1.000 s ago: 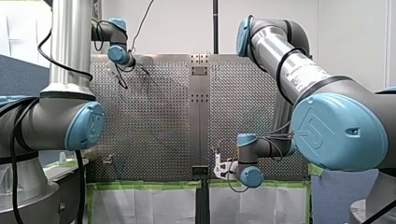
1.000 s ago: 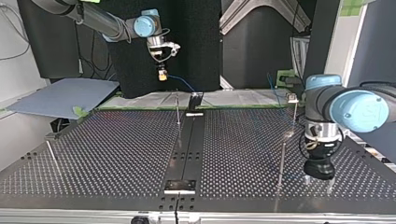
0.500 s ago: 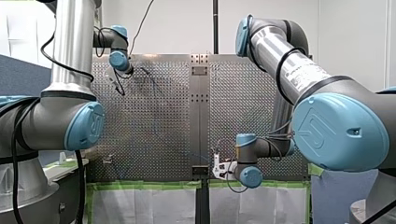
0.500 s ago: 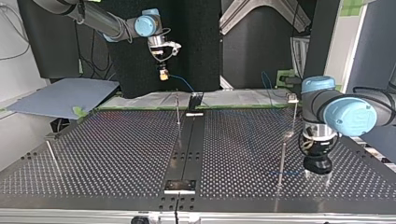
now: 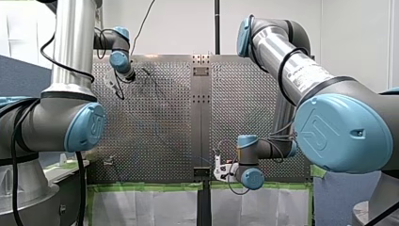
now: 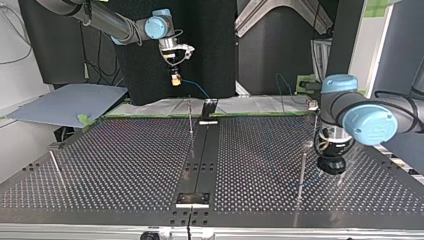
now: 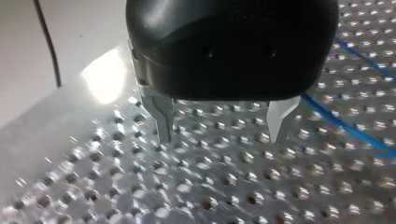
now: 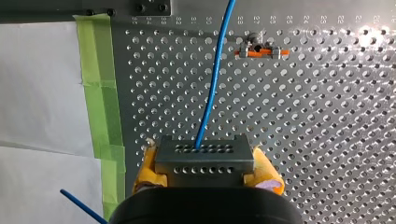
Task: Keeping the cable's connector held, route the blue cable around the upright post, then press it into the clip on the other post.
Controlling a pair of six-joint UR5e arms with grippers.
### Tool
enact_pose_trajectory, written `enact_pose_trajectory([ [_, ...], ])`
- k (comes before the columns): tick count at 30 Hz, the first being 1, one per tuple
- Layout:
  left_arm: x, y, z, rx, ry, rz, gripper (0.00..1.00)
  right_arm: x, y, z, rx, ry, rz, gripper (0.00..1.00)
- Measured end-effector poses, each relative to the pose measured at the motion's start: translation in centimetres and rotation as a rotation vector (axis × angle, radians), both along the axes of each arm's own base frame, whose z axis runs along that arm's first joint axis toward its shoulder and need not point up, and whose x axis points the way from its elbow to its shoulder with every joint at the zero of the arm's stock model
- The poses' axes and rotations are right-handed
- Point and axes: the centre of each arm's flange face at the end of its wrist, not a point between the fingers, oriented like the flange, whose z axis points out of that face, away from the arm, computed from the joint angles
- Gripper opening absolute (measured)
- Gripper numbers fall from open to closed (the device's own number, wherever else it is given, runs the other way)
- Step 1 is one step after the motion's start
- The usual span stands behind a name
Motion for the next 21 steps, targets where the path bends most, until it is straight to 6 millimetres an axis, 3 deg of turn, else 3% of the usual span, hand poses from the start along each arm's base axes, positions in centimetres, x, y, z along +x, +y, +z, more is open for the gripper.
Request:
enact_pose_trajectory([
  [5, -0.4, -0.1, -1.0, -0.011, 0.031, -0.025, 1.00, 0.0, 0.1, 0.0, 0.002, 0.004, 0.001, 0.00],
  [21, -0.9, -0.5, -1.5, -0.035, 0.076, -0.066, 1.00, 0.0, 0.2, -0.1, 0.004, 0.009, 0.000, 0.00],
])
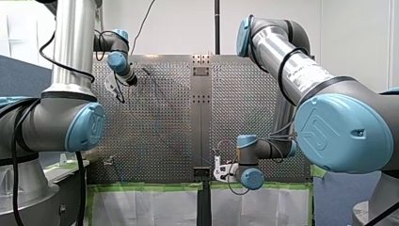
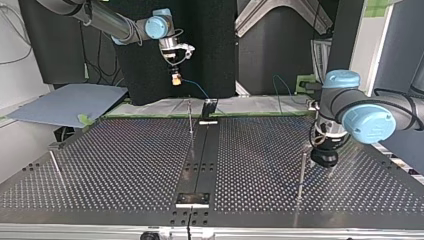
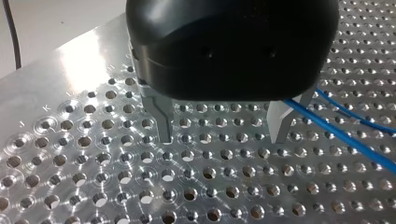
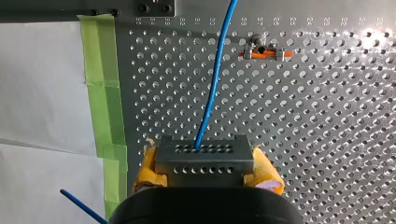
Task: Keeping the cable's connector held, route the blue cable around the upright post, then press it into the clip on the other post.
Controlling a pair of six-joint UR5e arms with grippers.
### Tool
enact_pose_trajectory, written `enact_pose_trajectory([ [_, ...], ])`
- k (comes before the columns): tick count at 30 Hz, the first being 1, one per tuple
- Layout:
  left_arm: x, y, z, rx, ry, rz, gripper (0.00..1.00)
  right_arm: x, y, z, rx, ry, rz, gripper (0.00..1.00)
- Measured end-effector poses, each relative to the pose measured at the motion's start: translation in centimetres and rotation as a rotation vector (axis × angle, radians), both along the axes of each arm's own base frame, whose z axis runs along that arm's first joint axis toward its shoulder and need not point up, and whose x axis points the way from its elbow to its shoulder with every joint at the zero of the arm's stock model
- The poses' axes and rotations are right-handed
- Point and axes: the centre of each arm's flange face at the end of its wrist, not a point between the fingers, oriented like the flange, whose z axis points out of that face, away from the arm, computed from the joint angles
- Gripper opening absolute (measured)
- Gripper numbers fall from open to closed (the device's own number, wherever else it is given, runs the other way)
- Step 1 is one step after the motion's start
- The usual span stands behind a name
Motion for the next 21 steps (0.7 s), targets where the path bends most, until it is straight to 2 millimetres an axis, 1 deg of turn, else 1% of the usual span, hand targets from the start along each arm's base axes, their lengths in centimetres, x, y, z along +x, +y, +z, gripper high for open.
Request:
enact_pose_trajectory([
  [6, -0.3, 0.0, -0.2, 0.022, 0.027, -0.002, 1.00, 0.0, 0.0, 0.0, 0.001, 0.001, -0.001, 0.00],
  [21, -1.7, -0.3, 1.7, 0.042, 0.008, -0.002, 1.00, 0.0, 0.0, 0.0, 0.002, 0.002, -0.003, 0.00],
])
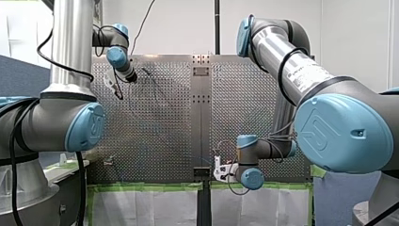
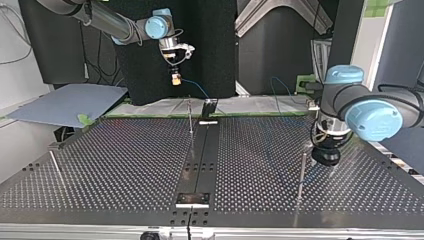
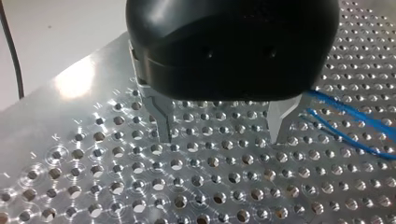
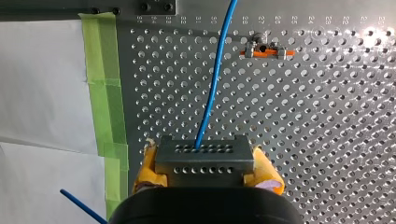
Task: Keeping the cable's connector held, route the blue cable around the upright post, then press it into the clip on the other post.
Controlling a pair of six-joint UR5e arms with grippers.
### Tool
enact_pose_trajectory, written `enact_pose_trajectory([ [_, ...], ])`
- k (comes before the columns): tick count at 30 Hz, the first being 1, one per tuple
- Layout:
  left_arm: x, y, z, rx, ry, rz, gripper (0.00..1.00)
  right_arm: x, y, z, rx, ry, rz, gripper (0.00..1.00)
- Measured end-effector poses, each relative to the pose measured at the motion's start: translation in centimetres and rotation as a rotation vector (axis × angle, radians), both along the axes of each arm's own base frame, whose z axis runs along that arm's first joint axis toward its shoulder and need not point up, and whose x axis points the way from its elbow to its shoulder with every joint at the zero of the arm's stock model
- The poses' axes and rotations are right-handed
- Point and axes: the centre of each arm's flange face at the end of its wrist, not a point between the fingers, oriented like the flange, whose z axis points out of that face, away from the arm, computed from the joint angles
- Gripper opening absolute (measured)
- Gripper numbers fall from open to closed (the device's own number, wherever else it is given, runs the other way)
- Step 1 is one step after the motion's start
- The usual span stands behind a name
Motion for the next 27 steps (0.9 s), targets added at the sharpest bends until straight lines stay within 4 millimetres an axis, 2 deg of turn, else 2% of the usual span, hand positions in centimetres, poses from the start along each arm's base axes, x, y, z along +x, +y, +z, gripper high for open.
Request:
enact_pose_trajectory([
  [9, -1.6, -0.6, -0.1, 0.004, 0.004, -0.009, 1.00, 0.0, 0.0, 0.0, 0.001, 0.001, 0.000, 0.00],
  [19, -3.5, -2.1, 2.2, 0.013, -0.030, -0.041, 1.00, 0.0, 0.0, 0.0, 0.000, -0.002, -0.001, 0.00],
  [27, -4.3, -2.4, 1.8, 0.038, 0.000, -0.034, 1.00, 0.0, 0.0, 0.0, 0.000, -0.005, -0.001, 0.00],
])
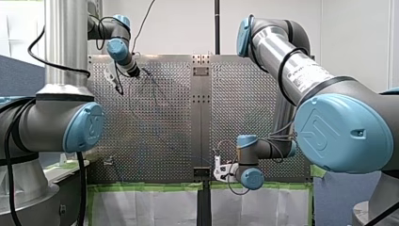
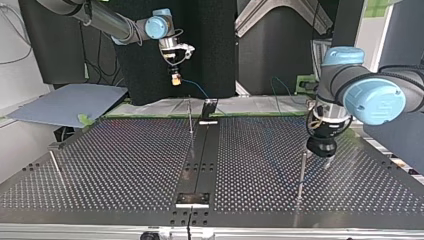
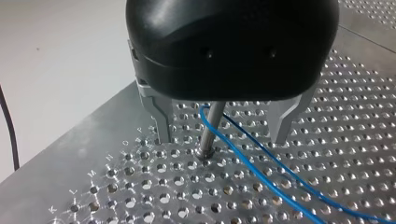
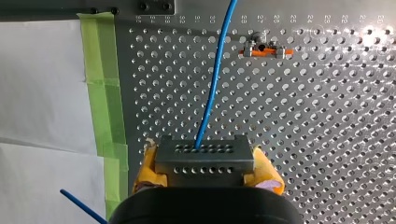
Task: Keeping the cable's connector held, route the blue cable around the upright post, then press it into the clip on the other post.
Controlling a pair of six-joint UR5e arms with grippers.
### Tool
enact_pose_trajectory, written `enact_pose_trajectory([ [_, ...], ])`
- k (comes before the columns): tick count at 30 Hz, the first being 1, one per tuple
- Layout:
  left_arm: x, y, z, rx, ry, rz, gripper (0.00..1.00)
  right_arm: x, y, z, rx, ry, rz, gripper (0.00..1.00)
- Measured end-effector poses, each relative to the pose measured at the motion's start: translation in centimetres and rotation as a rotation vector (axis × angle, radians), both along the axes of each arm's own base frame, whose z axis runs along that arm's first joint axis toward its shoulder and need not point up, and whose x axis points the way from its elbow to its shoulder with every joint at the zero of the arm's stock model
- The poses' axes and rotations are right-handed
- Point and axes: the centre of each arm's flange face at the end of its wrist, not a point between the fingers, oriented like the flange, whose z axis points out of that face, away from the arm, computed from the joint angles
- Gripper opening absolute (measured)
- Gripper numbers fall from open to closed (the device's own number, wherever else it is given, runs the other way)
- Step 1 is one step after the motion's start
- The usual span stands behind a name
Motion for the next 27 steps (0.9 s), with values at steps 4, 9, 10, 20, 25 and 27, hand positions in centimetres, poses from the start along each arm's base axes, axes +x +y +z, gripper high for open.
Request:
enact_pose_trajectory([
  [4, -0.6, 0.1, 0.5, 0.007, -0.007, 0.009, 1.00, 0.0, 0.0, 0.0, 0.000, 0.000, 0.000, 0.00],
  [9, -1.7, 0.2, 1.8, 0.026, -0.026, 0.025, 1.00, 0.0, 0.0, 0.0, 0.002, 0.001, -0.001, 0.00],
  [10, -2.1, 0.2, 2.2, 0.035, -0.028, 0.029, 1.00, 0.0, 0.0, 0.0, 0.002, 0.001, -0.001, 0.00],
  [20, -5.5, -0.5, 5.1, 0.110, -0.040, 0.043, 1.00, -0.1, 0.0, 0.0, 0.002, -0.001, -0.001, 0.00],
  [25, -7.3, -1.2, 6.8, 0.152, -0.071, 0.022, 1.00, 0.0, -0.1, 0.0, 0.001, -0.004, 0.001, 0.00],
  [27, -7.9, -1.6, 7.5, 0.167, -0.087, 0.004, 1.00, 0.0, -0.1, 0.0, 0.000, -0.004, 0.001, 0.00],
])
